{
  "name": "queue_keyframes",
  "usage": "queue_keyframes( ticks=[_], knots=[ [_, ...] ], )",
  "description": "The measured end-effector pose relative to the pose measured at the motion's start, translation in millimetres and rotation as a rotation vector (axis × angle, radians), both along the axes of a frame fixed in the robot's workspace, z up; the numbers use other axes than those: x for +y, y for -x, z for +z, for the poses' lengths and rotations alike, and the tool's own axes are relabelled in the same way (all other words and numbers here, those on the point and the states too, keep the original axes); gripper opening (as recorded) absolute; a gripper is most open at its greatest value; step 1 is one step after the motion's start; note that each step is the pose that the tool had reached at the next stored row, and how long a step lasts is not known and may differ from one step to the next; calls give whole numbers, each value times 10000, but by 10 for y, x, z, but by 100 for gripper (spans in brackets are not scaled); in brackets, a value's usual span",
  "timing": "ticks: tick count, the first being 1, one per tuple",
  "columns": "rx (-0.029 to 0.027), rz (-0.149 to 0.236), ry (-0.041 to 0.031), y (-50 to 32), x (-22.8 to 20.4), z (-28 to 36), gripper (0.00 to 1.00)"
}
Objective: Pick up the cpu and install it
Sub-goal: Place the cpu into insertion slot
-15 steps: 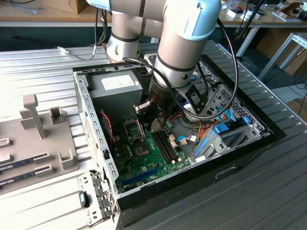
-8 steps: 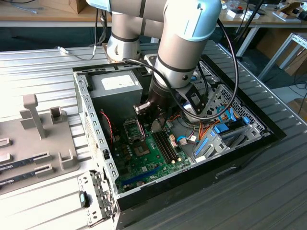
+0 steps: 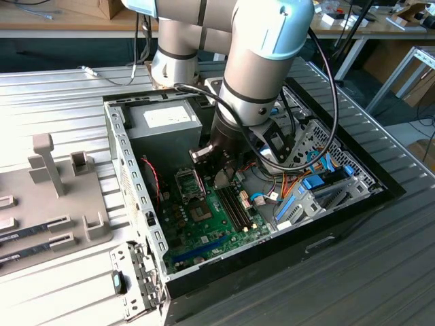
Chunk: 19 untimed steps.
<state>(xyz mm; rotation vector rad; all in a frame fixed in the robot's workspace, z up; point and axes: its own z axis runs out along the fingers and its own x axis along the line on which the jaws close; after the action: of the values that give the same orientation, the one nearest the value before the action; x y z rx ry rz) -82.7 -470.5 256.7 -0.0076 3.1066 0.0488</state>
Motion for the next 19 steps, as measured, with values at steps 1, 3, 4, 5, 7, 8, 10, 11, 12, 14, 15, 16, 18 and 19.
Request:
queue_keyframes(
  ticks=[1, 3, 4, 5, 7, 8, 10, 11, 12, 14, 15, 16, 18, 19],
  knots=[
    [0, 0, -1, 0, -1, -1, 47],
    [0, 0, 0, 0, -4, -3, 47],
    [0, 0, 0, 0, -9, -6, 47],
    [0, 0, 0, 0, -13, -9, 47],
    [0, 0, 0, 0, -14, -10, 47],
    [0, 0, 0, 0, -15, -12, 47],
    [0, 0, 0, 0, -25, -20, 47],
    [0, 0, 0, 1, -35, -28, 47],
    [0, 0, 0, 1, -35, -29, 47],
    [0, 0, 0, 1, -38, -31, 47],
    [0, 0, 0, 1, -39, -32, 47],
    [-1, 0, 0, 1, -46, -37, 47],
    [0, 0, 0, 1, -56, -44, 47],
    [0, 0, 0, 1, -57, -45, 47]
  ],
)
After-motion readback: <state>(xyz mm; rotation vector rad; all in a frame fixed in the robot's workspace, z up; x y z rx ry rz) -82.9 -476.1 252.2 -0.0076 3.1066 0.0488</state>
